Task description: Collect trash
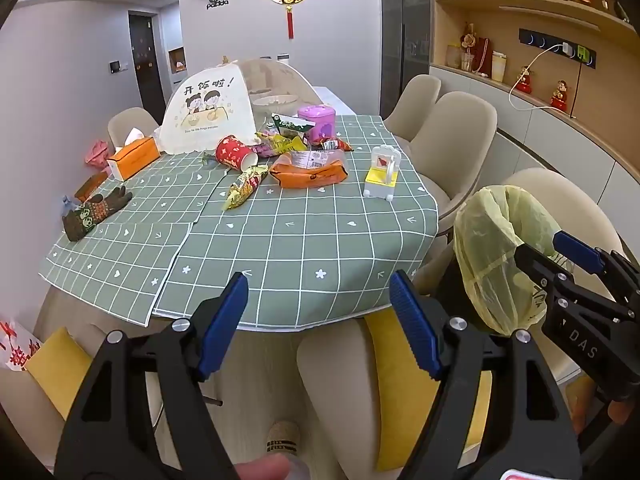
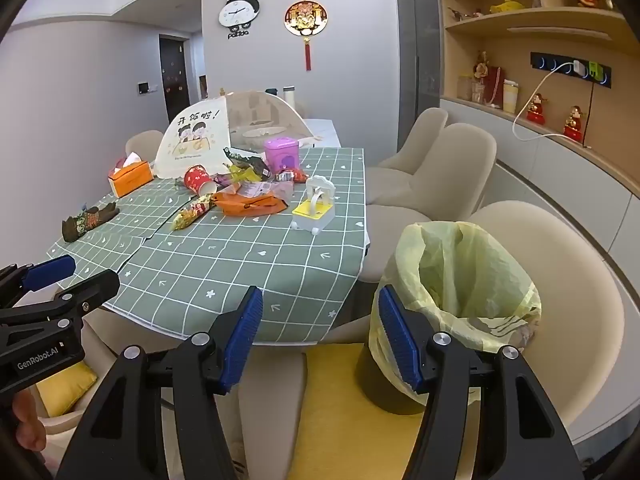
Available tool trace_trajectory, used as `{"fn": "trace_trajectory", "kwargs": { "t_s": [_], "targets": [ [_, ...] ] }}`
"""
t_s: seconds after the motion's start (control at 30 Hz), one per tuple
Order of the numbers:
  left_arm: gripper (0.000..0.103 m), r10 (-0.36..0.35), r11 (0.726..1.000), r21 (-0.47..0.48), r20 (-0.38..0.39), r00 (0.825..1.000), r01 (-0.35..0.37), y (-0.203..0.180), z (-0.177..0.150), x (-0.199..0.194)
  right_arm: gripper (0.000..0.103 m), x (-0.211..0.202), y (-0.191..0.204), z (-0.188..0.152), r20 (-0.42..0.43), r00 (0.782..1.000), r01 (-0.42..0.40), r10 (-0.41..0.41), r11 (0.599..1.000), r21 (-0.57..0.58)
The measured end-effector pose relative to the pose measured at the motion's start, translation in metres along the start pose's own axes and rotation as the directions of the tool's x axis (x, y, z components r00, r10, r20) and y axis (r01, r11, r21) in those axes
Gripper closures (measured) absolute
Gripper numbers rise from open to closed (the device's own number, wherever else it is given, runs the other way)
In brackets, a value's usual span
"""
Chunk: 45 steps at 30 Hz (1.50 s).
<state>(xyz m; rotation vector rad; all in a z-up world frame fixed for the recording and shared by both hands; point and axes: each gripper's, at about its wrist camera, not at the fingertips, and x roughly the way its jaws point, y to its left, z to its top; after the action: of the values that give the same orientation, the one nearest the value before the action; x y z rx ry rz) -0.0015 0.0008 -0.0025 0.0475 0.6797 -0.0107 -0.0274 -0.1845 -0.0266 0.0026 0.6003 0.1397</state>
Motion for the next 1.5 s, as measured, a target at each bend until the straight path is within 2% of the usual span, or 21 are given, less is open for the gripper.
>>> {"fn": "trace_trajectory", "kwargs": {
  "t_s": [1.5],
  "targets": [
    [0.033, -0.01, 1.0, 0.0, 0.006, 1.0, 0.01, -0.002, -0.001, -0.009, 0.046, -0.013, 0.0, -0.006, 0.027, 1.0, 0.003, -0.003, 1.0, -0.008]
  ]
}}
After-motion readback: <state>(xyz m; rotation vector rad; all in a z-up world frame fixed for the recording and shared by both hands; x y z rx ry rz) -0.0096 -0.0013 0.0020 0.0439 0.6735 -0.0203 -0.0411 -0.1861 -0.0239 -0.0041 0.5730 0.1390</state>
